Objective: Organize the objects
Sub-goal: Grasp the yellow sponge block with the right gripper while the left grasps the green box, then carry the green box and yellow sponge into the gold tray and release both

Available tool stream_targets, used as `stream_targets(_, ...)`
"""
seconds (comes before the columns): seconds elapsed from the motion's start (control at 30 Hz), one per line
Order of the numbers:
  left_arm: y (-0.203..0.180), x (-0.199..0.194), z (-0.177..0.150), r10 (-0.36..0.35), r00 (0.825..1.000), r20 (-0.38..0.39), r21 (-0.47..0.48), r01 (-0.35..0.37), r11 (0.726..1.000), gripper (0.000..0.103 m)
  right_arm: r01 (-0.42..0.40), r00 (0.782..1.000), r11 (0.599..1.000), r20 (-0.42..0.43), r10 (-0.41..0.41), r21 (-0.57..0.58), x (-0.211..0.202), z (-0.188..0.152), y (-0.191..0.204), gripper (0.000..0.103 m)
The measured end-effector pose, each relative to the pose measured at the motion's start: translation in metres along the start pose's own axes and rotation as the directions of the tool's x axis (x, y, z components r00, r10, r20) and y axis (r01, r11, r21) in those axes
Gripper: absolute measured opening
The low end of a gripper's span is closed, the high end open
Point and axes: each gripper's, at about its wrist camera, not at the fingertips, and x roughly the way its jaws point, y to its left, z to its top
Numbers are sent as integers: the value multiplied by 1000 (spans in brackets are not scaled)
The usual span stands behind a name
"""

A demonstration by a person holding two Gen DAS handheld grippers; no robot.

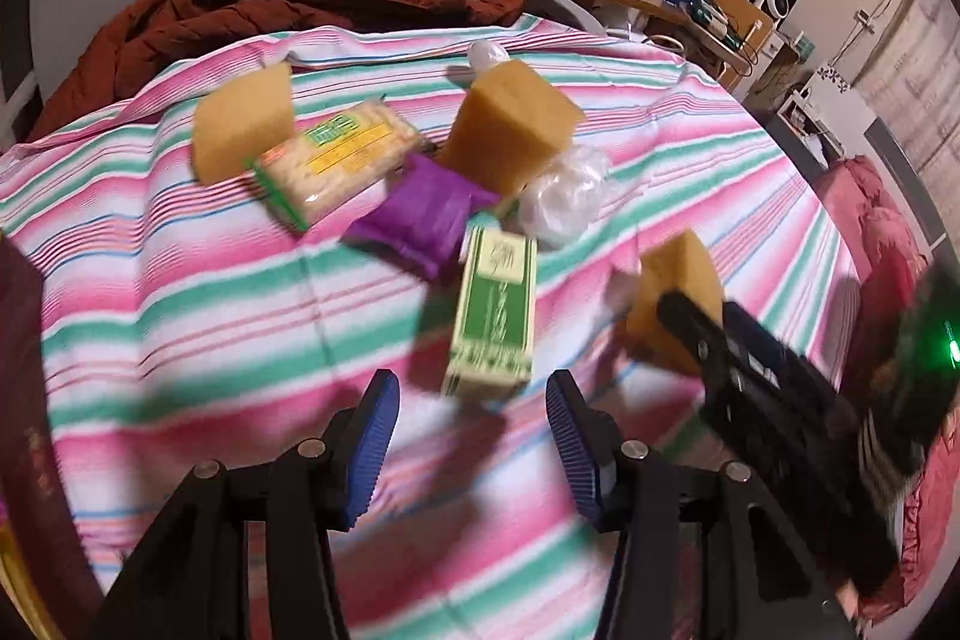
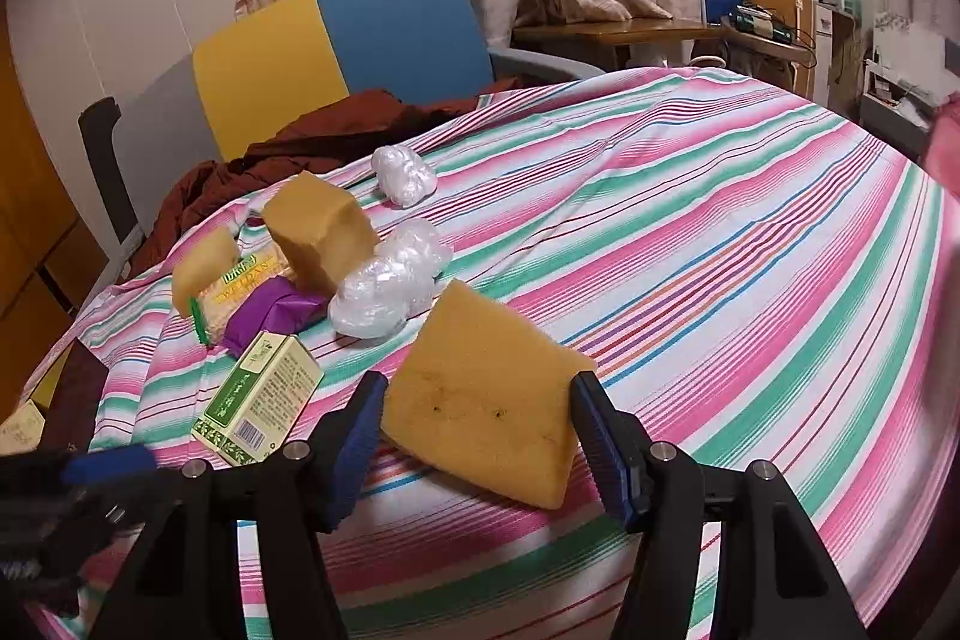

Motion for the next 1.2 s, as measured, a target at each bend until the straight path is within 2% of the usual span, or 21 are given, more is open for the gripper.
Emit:
stream_targets(0.2,-7,33,11,58,998,-30,34,-57,998,52,14,1000,1000,15,-14,-26,2,-7,5,63)
stream_targets(0.3,-7,34,11,55,998,2,55,-55,997,50,6,1000,1000,14,-6,-20,2,-7,3,63)
stream_targets(0.43,-7,33,5,88,996,26,124,-91,988,31,-8,1000,1000,-1,8,-1,3,-5,-1,63)
stream_targets(0.57,2,26,0,57,998,29,102,-60,993,31,-4,1000,1000,-13,4,10,1,-3,0,63)
stream_targets(0.73,14,11,-17,49,998,45,74,-53,996,31,-5,999,998,-31,7,60,-10,-5,1,62)
stream_targets(0.93,35,-31,-38,-20,996,92,-5,21,1000,31,-50,998,996,-33,52,71,-31,-15,22,62)
stream_targets(1.1,43,-63,-55,0,989,147,10,-2,1000,31,-100,995,994,-25,101,54,-51,-20,50,62)
stream_targets(1.2,55,-78,-68,8,986,165,-18,-5,1000,31,-132,991,991,-22,133,26,-61,-23,70,62)
